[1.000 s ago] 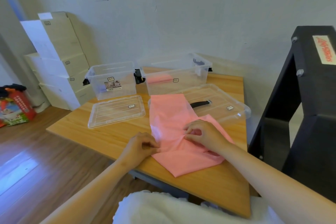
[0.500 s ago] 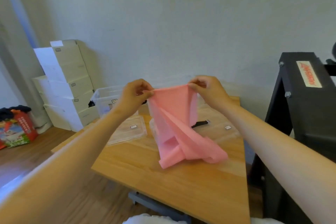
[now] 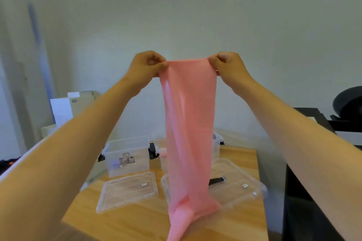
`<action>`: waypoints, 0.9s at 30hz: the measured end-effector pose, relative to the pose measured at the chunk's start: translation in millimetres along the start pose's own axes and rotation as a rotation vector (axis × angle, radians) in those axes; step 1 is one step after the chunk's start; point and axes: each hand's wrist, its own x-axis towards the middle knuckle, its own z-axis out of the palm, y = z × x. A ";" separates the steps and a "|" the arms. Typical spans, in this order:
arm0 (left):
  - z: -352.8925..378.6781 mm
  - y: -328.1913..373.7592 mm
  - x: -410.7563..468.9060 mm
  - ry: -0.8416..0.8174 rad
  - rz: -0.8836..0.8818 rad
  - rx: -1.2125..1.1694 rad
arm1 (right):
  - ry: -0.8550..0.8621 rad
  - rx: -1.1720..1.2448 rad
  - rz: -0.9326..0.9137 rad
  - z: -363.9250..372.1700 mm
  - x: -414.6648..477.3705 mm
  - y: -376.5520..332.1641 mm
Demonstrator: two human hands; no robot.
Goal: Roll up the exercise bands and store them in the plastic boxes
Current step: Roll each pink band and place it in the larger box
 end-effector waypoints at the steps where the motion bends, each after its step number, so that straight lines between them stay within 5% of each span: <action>1: -0.9 5.7 0.4 -0.004 -0.016 -0.060 | -0.009 0.022 0.003 -3.1 2.5 -3.3; 4: -5.3 13.1 -3.4 -0.066 -0.104 -0.327 | -0.115 0.278 0.044 -10.7 -1.4 -14.0; 10: -7.8 -22.6 -17.1 -0.127 -0.234 -0.219 | -0.272 0.157 0.154 -2.3 -18.6 11.5; 18: -4.7 -97.1 -42.7 -0.426 -0.480 -0.163 | -0.672 0.210 0.396 18.2 -39.9 71.2; 23: 39.9 -194.4 -64.0 -0.179 -0.598 0.113 | -0.468 -0.076 0.520 78.3 -65.7 161.3; 27: 77.3 -249.0 -114.6 -0.241 -0.664 0.120 | -0.511 -0.230 0.544 107.5 -120.3 207.5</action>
